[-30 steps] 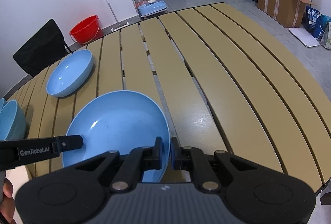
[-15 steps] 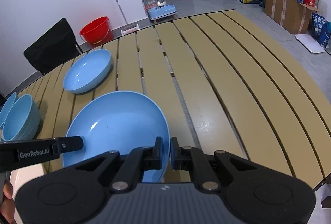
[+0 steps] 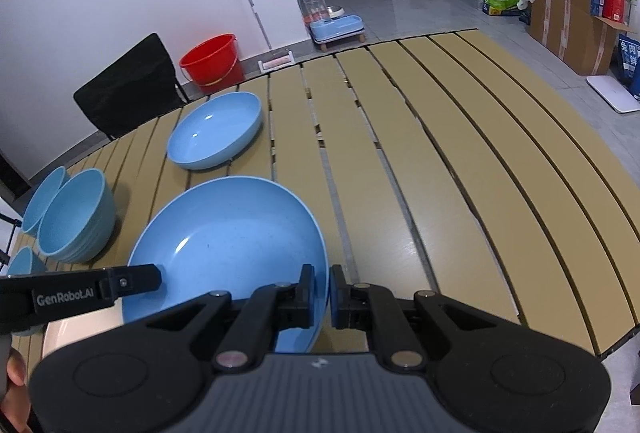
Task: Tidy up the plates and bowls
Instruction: 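Lift the blue plate with both tools and carry it over the cream plate, then lower the held blue plate onto the cream plate with both tools, then open both tools to release the blue plate rim, then move both open tools to the other shallow blue plate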
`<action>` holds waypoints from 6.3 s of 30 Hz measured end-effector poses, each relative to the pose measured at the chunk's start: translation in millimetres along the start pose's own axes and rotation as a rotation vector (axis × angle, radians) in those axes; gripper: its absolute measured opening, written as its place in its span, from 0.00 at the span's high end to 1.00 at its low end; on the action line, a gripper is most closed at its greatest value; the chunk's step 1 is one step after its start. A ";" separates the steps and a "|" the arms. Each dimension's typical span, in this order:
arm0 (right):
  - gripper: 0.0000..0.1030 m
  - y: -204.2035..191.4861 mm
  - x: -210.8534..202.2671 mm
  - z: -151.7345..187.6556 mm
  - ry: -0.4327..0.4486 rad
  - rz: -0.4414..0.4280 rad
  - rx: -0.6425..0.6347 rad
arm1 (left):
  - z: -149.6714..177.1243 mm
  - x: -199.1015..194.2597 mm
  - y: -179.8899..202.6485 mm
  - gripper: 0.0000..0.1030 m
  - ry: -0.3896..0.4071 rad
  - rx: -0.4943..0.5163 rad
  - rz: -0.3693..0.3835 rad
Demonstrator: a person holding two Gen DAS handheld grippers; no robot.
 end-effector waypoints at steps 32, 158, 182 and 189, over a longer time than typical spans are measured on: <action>0.94 -119.4 -20.1 48.7 -0.014 -0.119 -0.114 | 49.5 -61.3 -115.9 0.92 0.039 -0.135 -0.088; 0.17 -184.9 48.2 73.3 -0.059 -0.127 -0.171 | 62.7 -20.0 -221.0 0.27 0.055 -0.189 -0.214; 0.00 -160.4 -12.0 59.9 0.005 -0.052 -0.151 | 56.1 -63.1 -217.5 0.00 0.121 -0.219 -0.173; 0.00 -152.3 -20.6 51.4 0.016 -0.045 -0.150 | 45.6 -68.4 -210.2 0.00 0.130 -0.209 -0.167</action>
Point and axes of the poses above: each gripper's, at about its wrist camera, not at the fingertips, and x roughly the way its jaws point, y to its right, z to its underside, the point moved 10 cm from there along x, roughly the way its jaws point, and after that the axes turned 15 degrees about -z, right-handed, at the moved point
